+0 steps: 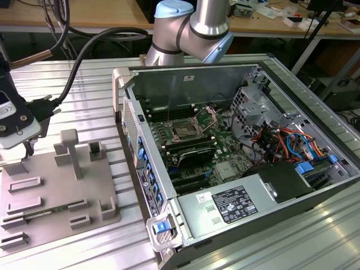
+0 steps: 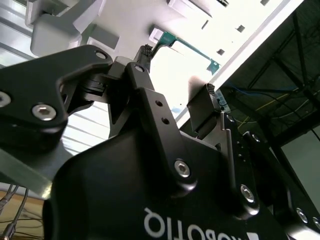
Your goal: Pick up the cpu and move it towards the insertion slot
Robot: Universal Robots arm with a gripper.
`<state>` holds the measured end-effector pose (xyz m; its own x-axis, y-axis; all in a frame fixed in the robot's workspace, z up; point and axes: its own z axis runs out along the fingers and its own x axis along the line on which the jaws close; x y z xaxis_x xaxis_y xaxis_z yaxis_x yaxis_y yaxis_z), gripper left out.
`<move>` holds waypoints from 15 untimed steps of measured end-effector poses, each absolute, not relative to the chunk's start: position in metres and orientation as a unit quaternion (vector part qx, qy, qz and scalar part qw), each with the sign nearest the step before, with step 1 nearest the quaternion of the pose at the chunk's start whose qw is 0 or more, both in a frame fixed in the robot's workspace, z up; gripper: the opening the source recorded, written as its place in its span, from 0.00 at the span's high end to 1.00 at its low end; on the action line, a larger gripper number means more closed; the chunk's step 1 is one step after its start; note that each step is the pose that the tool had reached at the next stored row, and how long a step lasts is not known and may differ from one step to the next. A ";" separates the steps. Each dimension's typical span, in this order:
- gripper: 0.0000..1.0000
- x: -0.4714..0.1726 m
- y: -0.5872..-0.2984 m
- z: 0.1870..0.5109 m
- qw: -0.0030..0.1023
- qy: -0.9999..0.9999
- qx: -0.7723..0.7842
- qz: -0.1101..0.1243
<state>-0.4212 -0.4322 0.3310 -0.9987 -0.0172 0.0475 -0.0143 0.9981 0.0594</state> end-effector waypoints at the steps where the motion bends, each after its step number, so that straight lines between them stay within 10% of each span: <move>1: 0.45 -0.420 -0.432 0.331 0.024 -0.999 0.008 -0.029; 15: 0.45 -0.403 -0.432 0.334 0.024 -0.999 0.008 -0.030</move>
<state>-0.4026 -0.4322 0.3344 -0.9987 -0.0172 0.0475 -0.0143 0.9981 0.0594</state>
